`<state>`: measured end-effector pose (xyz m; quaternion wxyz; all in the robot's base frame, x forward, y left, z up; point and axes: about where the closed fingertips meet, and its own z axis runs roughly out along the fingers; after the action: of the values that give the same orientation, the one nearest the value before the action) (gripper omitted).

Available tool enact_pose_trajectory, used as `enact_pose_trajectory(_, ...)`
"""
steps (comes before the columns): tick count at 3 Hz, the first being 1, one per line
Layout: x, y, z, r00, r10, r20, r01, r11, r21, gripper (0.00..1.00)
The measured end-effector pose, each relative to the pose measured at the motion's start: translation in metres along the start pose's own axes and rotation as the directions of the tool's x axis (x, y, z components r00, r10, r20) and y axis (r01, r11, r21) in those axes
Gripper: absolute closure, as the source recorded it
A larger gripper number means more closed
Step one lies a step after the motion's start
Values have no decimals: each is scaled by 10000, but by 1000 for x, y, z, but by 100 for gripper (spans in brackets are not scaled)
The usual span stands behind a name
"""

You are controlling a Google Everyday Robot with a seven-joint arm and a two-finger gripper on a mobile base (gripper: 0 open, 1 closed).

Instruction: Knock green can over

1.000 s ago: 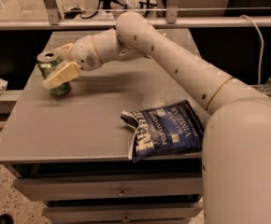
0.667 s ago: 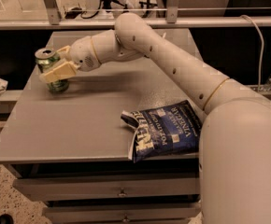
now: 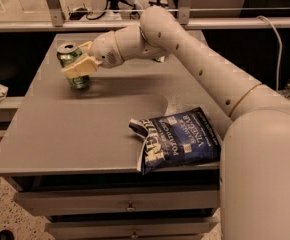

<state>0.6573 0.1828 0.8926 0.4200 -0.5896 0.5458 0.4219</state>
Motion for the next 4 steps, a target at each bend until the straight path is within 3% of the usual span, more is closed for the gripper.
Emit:
enact_pose_trajectory(1,10,-25,-61,9911,-7,-1334,104,9973,721,100)
enact_pose_trajectory(2,29,-31,-114,9587,209,-2836,17,9969,791,100)
enact_pose_trajectory(3,48,-20,-152,9001,349,-4344,-107,9983,580,100)
enact_pose_trajectory(4,61,-9,-177,8114,218,-5841,-45,9995,310,100)
